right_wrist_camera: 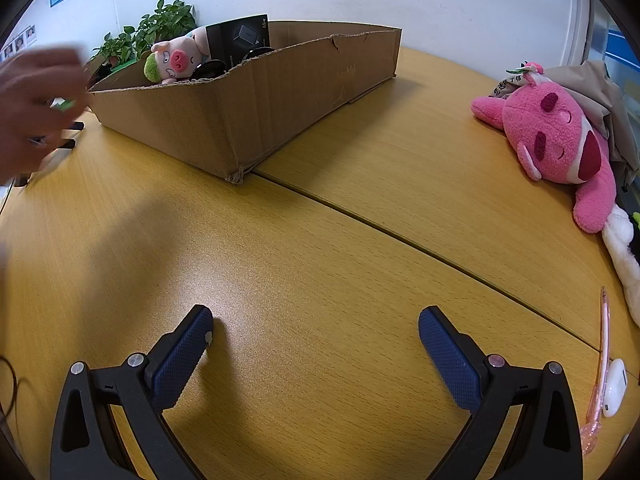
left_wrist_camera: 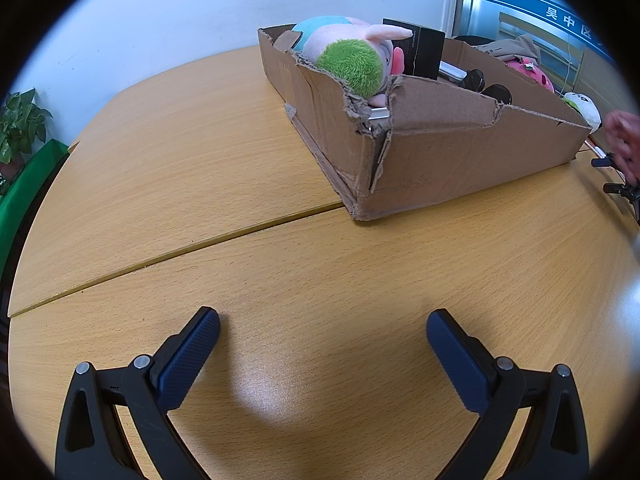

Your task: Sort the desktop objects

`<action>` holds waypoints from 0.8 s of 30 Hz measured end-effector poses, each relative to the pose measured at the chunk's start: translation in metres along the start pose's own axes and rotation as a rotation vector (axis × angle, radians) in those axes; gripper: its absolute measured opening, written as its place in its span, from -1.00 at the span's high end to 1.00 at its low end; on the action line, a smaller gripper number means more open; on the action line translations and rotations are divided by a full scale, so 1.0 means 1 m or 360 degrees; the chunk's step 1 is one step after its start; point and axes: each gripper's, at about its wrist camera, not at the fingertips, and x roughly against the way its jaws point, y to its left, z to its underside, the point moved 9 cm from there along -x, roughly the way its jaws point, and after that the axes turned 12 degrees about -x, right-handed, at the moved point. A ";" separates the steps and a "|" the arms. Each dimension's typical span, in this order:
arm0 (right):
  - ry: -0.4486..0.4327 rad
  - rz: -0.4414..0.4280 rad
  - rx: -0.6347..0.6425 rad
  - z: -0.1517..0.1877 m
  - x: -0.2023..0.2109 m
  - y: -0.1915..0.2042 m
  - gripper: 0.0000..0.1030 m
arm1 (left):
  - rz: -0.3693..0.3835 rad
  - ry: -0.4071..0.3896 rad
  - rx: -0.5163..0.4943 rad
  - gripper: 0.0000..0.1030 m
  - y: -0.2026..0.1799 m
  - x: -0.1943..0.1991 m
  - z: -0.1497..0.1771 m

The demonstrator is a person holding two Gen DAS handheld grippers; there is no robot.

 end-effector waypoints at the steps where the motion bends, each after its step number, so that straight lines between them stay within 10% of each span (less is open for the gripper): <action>1: 0.0000 0.0000 0.0000 0.000 0.000 0.000 -1.00 | 0.0000 0.0000 0.0000 -1.00 0.000 0.000 0.000; 24: 0.0000 0.0000 0.0003 -0.001 -0.001 -0.001 -1.00 | 0.0000 0.0000 -0.0001 -1.00 0.000 0.000 0.000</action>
